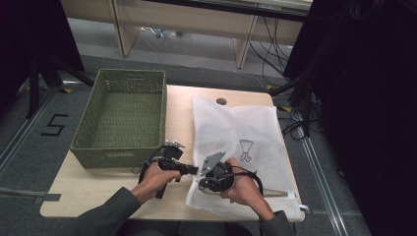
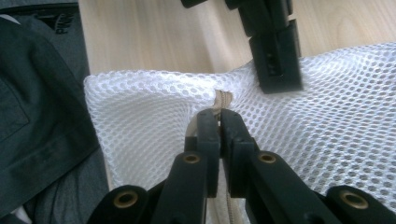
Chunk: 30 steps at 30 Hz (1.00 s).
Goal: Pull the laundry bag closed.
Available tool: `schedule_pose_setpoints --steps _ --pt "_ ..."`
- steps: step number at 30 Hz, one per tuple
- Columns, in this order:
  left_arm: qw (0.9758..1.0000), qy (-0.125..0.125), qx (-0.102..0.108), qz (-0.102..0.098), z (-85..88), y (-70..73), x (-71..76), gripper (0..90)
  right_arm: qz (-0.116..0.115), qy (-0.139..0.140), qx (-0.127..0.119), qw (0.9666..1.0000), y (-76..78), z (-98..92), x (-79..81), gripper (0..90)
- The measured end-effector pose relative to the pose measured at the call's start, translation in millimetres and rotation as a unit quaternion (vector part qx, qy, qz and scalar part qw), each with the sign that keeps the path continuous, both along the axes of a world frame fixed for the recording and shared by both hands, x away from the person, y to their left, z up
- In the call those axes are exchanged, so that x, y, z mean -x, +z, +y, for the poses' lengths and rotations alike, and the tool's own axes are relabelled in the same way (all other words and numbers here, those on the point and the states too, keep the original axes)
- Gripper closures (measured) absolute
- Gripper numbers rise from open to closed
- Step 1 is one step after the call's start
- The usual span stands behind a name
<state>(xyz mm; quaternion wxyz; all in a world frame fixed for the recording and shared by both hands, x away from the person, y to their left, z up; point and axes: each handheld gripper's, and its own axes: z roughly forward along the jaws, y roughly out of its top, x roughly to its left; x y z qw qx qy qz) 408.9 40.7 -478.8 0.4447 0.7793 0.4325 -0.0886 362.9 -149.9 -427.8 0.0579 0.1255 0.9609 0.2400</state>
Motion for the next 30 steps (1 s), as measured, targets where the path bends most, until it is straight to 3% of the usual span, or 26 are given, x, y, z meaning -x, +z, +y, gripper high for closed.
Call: schedule_pose_setpoints --steps 12,15,17,20,27,30 --pt "0.9999 -0.004 0.007 0.007 -0.6 -1.3 1.5 87.6 -0.007 -0.002 -0.001 1.0000 -1.3 -5.2 5.0 88.2" --pt "0.9999 0.008 0.007 -0.004 1.9 1.6 3.5 87.4 -0.010 0.005 -0.007 0.9999 -3.3 -5.2 2.9 88.2" --pt "0.9994 0.013 0.027 0.017 3.3 2.0 2.2 85.4 -0.013 0.010 -0.012 0.9998 -2.5 -4.1 2.3 88.2" --pt "0.9992 0.017 0.031 0.021 3.6 1.6 7.0 78.0 -0.013 0.018 -0.007 0.9997 -1.1 -0.7 4.3 88.1" --pt "0.9979 0.009 0.036 0.053 1.0 -1.7 11.3 67.7 -0.024 0.019 0.000 0.9995 -1.9 2.6 6.1 88.1" --pt "0.9977 0.013 0.039 0.055 4.2 -2.6 12.3 75.4 -0.024 0.025 -0.001 0.9994 -1.8 2.5 6.0 88.1"
